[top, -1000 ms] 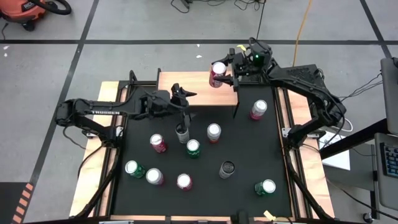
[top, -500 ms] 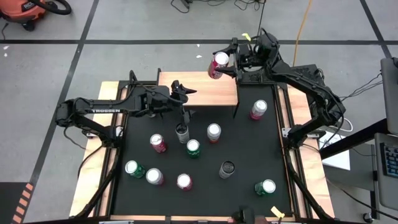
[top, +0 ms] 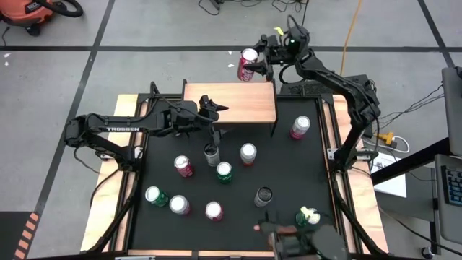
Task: Place canned beverage on shelf
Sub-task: Put the top right red soda can on the shelf
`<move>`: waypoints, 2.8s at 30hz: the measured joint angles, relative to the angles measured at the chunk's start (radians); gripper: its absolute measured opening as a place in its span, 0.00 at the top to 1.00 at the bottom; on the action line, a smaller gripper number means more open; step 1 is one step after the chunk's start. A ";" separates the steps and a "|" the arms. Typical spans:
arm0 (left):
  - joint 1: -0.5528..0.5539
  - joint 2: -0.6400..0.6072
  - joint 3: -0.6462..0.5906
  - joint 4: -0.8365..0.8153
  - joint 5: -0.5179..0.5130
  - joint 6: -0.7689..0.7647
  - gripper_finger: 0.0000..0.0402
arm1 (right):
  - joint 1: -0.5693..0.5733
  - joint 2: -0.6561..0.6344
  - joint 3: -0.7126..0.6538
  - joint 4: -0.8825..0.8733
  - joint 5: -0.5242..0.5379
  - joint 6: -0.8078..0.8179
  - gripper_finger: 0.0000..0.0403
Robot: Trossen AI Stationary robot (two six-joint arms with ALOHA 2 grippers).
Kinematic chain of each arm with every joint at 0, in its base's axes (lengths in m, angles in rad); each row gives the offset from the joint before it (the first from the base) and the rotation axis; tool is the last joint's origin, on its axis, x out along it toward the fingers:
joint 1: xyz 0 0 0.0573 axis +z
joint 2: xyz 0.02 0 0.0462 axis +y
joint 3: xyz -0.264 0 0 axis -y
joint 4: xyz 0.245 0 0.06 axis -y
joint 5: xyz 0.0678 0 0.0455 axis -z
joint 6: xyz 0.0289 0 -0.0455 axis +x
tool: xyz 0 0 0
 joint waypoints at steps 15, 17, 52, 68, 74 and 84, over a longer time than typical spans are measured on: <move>-0.002 0.004 -0.001 -0.025 0.001 -0.002 0.05 | -0.002 0.098 0.000 -0.042 -0.001 -0.089 0.31; -0.002 0.007 -0.001 -0.028 0.001 -0.002 0.05 | -0.002 0.098 0.000 -0.077 -0.001 -0.121 0.31; 0.014 0.007 -0.001 -0.053 -0.004 -0.011 0.05 | 0.132 0.093 -0.029 -0.293 -0.012 -0.276 0.31; 0.040 -0.007 -0.001 -0.165 -0.048 0.018 0.05 | 0.187 0.088 -0.029 -0.217 0.081 -0.224 0.31; 0.040 -0.007 -0.001 -0.164 -0.077 0.026 0.05 | 0.198 0.088 -0.029 -0.190 0.085 -0.252 0.31; 0.047 -0.077 -0.001 -0.226 -0.038 0.026 0.05 | 0.196 0.088 -0.029 0.055 0.215 -0.255 0.31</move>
